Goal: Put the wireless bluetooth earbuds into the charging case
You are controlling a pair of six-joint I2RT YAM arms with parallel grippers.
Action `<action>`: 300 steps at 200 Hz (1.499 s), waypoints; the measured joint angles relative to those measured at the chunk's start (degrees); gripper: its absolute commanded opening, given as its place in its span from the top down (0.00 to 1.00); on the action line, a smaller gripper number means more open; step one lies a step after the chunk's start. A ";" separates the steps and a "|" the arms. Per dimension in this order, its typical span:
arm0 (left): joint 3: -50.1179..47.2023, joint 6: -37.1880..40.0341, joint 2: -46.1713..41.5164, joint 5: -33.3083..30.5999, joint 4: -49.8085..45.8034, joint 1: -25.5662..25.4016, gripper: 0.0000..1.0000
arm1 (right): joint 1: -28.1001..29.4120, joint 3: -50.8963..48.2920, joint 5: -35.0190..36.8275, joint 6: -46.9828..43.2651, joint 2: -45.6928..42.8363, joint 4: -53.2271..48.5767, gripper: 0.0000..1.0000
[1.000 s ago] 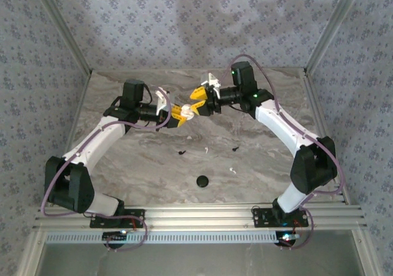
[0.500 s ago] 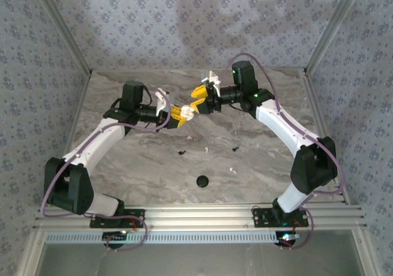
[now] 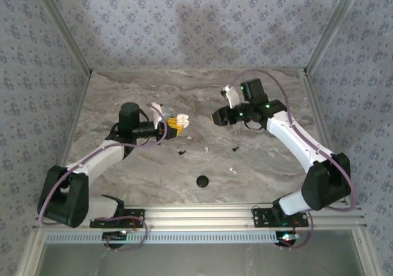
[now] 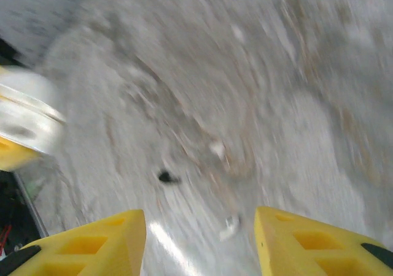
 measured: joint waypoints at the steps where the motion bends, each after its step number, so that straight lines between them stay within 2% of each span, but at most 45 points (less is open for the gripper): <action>1: -0.04 0.00 -0.02 -0.09 0.07 0.00 0.79 | 0.07 -0.15 0.39 0.15 0.00 -0.48 0.48; 38: -2.58 -1.07 -1.81 -2.43 4.07 -0.81 0.80 | 1.92 -3.67 9.99 5.09 0.52 -12.92 0.48; 89: -5.16 -2.16 -1.95 -3.98 6.01 -1.62 0.80 | 5.73 -0.39 15.32 10.43 9.40 -21.64 0.49; 189: -5.53 -1.86 -3.02 -5.86 6.38 -2.25 0.80 | 11.21 10.56 14.64 20.28 25.20 -20.63 0.56; 251: -5.53 -1.57 -3.10 -7.17 4.85 -2.25 0.80 | 12.52 16.15 15.37 23.93 31.06 -20.17 0.58; 300: -5.53 -1.22 -3.41 -8.02 4.61 -2.25 0.80 | 12.79 17.00 15.78 25.46 33.59 -19.50 0.60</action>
